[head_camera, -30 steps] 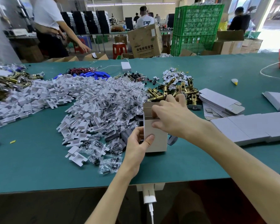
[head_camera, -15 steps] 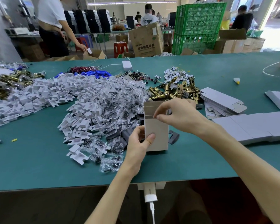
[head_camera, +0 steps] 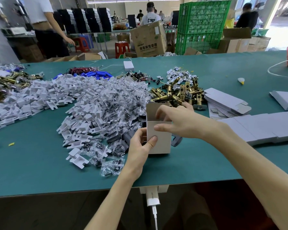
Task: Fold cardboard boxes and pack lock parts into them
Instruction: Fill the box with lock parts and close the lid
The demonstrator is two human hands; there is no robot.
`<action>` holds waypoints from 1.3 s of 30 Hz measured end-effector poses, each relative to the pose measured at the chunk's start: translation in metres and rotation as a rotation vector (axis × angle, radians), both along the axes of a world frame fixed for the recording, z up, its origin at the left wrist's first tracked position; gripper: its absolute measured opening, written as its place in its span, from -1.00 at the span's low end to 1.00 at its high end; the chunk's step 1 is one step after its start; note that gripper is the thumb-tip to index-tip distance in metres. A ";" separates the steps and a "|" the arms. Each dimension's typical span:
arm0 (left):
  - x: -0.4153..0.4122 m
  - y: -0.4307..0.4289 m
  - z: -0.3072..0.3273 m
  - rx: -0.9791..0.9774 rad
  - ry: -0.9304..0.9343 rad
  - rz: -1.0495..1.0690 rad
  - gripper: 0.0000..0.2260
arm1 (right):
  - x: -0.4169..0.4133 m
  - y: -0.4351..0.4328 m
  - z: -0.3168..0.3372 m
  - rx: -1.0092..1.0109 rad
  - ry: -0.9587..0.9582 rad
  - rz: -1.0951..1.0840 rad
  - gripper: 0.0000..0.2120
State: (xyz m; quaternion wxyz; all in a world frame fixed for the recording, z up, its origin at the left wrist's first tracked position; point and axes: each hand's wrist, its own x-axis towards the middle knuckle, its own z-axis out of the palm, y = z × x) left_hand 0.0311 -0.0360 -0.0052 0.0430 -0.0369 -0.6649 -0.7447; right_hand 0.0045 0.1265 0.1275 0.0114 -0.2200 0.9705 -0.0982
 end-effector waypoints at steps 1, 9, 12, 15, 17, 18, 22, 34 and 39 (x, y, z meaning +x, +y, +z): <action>0.000 0.000 0.000 0.009 0.001 -0.002 -0.80 | 0.000 -0.001 0.000 0.006 -0.004 0.004 -0.65; 0.004 0.001 0.005 0.097 0.086 -0.037 -0.46 | 0.001 0.003 0.000 -0.024 0.028 0.016 -0.72; 0.005 0.001 0.008 0.120 0.156 -0.055 -0.37 | 0.003 0.009 -0.009 -0.254 0.055 0.070 -0.81; 0.005 0.001 0.010 0.128 0.188 -0.055 -0.37 | 0.012 0.014 -0.027 -0.578 0.158 0.022 -0.75; 0.005 0.001 0.011 0.121 0.202 -0.062 -0.39 | 0.019 0.015 -0.043 -0.698 0.210 -0.031 -0.70; 0.005 0.001 0.012 0.117 0.207 -0.065 -0.39 | 0.021 0.015 -0.051 -0.740 0.230 -0.043 -0.69; 0.005 0.002 0.011 0.090 0.222 -0.073 -0.38 | 0.027 0.008 -0.074 -0.931 0.300 -0.085 -0.61; 0.010 0.000 0.014 0.057 0.214 -0.062 -0.58 | 0.036 -0.009 -0.104 -1.166 0.236 -0.132 -0.80; 0.010 0.007 0.018 -0.049 0.298 0.041 -0.78 | 0.041 -0.019 -0.112 -1.249 0.248 -0.136 -0.81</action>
